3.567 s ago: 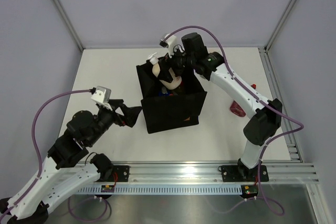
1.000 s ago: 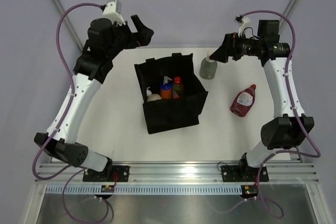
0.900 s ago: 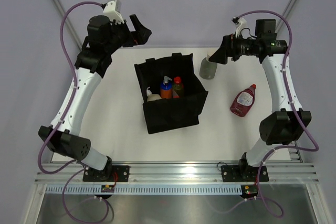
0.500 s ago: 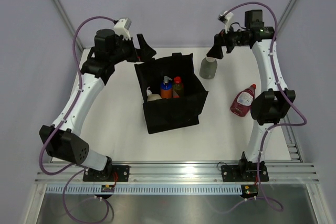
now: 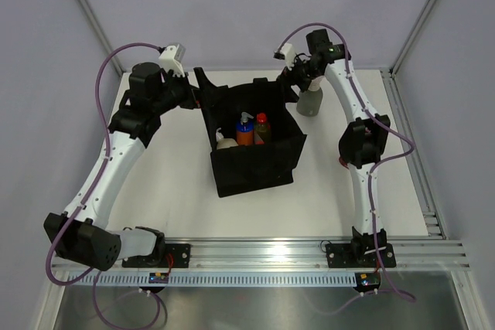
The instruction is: Place the personal care products into the canvas bag
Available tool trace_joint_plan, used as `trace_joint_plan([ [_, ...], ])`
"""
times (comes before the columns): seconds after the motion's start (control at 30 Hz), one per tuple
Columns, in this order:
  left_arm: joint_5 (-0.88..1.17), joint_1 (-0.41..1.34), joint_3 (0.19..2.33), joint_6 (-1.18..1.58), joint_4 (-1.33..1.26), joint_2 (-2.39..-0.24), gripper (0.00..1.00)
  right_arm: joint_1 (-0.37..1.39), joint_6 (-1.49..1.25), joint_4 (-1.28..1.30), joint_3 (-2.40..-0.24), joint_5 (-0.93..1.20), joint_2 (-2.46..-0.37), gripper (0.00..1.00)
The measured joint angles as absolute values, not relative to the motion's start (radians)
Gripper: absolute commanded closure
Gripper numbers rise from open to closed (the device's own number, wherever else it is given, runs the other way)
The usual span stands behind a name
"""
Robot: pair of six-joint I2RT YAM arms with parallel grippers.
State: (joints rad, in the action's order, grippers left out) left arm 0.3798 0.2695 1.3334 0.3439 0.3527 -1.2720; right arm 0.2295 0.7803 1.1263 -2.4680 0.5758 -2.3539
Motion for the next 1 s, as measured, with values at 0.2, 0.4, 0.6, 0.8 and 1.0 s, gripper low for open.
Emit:
trace_joint_plan([
  [0.2,0.379,0.270,1.325,0.356,0.348,-1.269,0.01,0.282,0.769,1.109,-2.473,0.572,-2.400,0.01],
  [0.4,0.379,0.270,1.325,0.366,0.348,-1.269,0.01,0.292,0.702,1.047,-2.478,0.583,-2.421,0.01],
  [0.6,0.384,0.270,1.312,0.387,0.332,-1.262,0.01,0.310,0.592,0.990,-2.519,0.569,-2.497,0.00],
  [0.8,0.390,0.270,1.298,0.404,0.312,-1.253,0.01,0.313,0.493,0.974,-2.518,0.564,-2.555,0.01],
  [1.0,0.396,0.270,1.289,0.419,0.296,-1.244,0.01,0.314,0.440,0.928,-2.497,0.579,-2.560,0.07],
])
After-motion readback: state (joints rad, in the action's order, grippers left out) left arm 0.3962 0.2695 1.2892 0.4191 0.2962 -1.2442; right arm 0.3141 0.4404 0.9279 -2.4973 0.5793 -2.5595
